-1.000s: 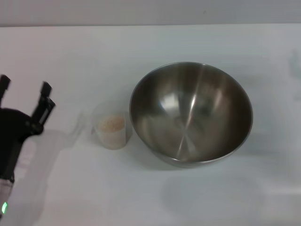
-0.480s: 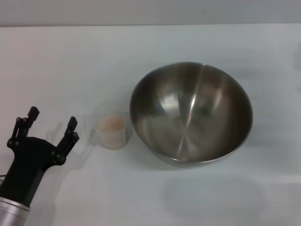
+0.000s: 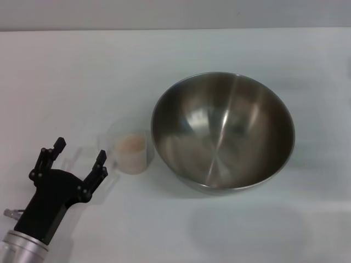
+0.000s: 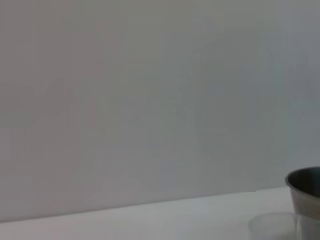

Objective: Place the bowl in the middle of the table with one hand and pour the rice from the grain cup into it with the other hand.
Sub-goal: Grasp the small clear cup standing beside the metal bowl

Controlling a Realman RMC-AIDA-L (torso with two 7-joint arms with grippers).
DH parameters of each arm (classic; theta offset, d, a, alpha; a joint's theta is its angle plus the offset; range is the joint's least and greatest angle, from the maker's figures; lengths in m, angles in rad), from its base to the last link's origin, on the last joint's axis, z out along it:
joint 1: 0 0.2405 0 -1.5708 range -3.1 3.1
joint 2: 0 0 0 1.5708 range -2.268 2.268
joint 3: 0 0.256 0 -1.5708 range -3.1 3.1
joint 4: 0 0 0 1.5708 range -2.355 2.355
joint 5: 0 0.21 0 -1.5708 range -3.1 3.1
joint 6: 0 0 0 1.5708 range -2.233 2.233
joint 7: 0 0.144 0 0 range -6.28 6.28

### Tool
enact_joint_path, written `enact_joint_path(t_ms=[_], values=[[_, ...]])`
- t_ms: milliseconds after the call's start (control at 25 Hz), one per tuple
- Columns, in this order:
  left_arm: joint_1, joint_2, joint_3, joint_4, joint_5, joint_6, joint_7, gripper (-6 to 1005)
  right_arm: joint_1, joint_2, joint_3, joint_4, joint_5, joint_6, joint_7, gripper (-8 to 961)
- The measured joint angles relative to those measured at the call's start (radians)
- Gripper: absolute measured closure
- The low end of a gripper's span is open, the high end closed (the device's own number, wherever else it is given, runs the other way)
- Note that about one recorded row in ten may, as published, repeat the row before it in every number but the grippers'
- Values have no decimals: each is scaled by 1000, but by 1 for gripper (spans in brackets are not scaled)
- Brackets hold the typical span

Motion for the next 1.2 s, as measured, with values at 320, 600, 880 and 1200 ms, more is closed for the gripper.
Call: enact_joint_path(t_ms=[320,600,880,1200], values=[[-21,1,-5,2,-2,-39,0,145,-10,2,1,2,-3,-8,0,466],[-44,2,-25,16,-7,-65,0,145,-23,7,1,7,-7,-39,0,466],[-61,1,-39,20,-8,-89,13,146,-34,9,1,8,-8,-52,0,466],[-83,1,-55,20,-8,-114,14,147,-37,10,1,8,-8,-52,0,465]])
